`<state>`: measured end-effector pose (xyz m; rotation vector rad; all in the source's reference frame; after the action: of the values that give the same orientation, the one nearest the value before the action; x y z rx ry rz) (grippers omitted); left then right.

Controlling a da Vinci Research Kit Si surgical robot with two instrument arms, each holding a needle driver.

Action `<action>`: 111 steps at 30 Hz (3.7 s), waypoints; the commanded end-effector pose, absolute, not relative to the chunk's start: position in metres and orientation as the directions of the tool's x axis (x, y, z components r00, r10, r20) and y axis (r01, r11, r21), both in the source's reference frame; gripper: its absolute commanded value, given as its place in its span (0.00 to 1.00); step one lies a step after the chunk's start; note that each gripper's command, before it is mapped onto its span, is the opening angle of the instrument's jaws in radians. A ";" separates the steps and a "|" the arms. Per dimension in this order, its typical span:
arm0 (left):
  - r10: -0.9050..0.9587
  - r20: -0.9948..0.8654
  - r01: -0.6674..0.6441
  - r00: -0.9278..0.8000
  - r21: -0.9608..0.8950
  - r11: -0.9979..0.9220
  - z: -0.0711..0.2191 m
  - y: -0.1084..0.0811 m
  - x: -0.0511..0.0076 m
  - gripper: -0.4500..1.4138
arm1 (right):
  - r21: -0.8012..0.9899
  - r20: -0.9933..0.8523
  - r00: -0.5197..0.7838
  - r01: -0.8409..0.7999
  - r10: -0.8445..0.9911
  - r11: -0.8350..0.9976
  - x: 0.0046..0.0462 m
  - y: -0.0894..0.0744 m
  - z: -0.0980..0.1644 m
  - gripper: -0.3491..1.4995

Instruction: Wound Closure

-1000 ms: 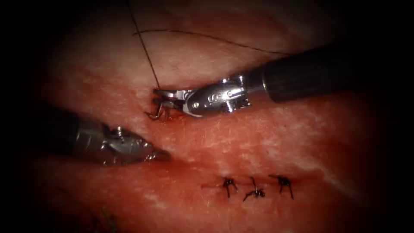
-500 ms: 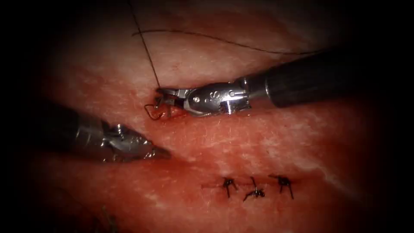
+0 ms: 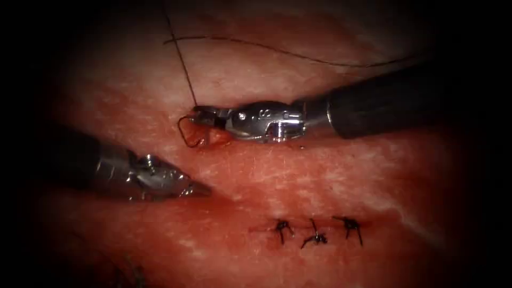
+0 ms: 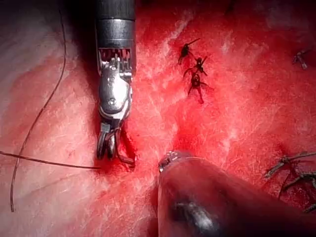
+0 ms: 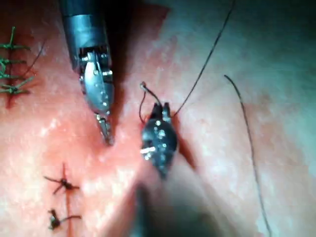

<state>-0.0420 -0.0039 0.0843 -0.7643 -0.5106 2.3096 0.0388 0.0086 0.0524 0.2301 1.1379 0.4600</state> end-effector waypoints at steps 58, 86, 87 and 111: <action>0.671 -0.388 -0.447 -0.632 -0.525 -0.724 0.086 -0.005 -0.0417 0.00 | 0.740 -0.599 0.322 -0.128 0.733 0.661 0.0384 0.009 0.053 0.00; 0.663 -0.391 -0.437 -0.639 -0.524 -0.731 0.086 -0.005 -0.0404 0.00 | 0.953 -0.254 0.288 -0.088 0.923 0.290 0.0397 0.006 0.053 0.00; 0.663 -0.391 -0.437 -0.639 -0.524 -0.731 0.086 -0.005 -0.0403 0.00 | 0.960 -0.232 0.285 -0.088 0.930 0.266 0.0397 0.006 0.053 0.00; 0.660 -0.383 -0.439 -0.647 -0.521 -0.732 0.086 -0.005 -0.0402 0.00 | 0.993 0.039 0.349 -0.116 0.936 0.002 0.0404 0.002 0.050 0.00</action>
<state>-0.0398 -0.0041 0.0858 -0.7512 -0.5099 2.3413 0.0399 0.0029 0.0497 1.2881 0.8519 1.0111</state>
